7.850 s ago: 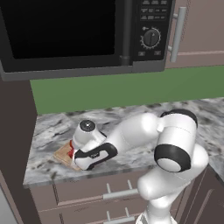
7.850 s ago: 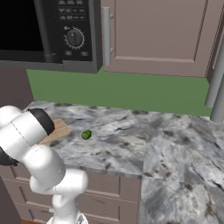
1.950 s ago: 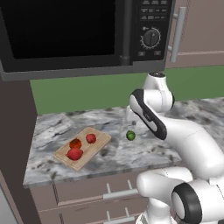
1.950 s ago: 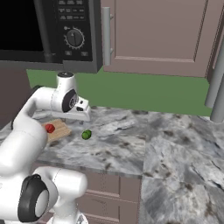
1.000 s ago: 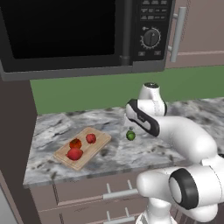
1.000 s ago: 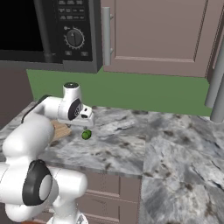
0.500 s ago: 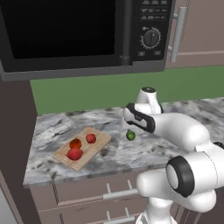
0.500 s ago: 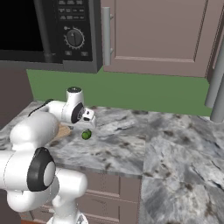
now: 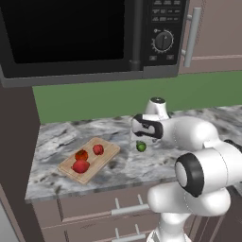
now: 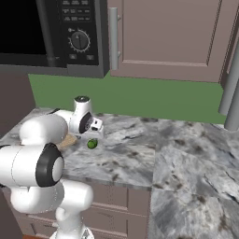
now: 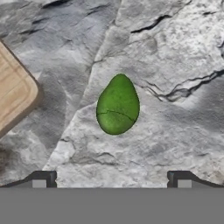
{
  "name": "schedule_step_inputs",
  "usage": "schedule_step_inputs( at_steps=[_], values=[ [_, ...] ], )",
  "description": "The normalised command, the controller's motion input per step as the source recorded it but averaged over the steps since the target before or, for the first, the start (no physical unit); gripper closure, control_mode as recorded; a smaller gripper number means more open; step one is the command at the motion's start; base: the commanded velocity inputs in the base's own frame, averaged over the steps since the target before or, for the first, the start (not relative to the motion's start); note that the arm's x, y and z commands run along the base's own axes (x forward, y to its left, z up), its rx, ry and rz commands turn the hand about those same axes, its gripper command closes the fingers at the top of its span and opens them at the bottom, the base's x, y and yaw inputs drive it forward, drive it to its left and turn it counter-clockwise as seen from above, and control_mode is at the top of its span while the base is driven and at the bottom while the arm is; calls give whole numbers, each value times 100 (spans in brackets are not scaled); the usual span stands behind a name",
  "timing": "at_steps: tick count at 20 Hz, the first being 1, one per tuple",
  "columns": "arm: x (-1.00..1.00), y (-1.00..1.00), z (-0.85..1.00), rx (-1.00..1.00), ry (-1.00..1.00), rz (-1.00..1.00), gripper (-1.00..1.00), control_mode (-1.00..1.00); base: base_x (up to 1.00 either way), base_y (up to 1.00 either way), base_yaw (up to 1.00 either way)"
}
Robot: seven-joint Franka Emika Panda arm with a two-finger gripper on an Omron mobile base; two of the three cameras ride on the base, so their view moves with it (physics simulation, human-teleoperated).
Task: Place the avocado, onion, tomato, and bell pepper on the cutting board.
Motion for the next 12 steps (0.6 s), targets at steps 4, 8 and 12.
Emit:
schedule_step_inputs(
  at_steps=[4, 8, 12],
  values=[
    [23, 0, -17, 0, 0, 0, -100, -100, 0, 0, 0],
    [19, 0, -17, 0, 0, 0, -100, -100, 0, 0, 0],
    [13, 0, -16, 0, 0, 0, -100, -100, 0, 0, 0]
  ],
)
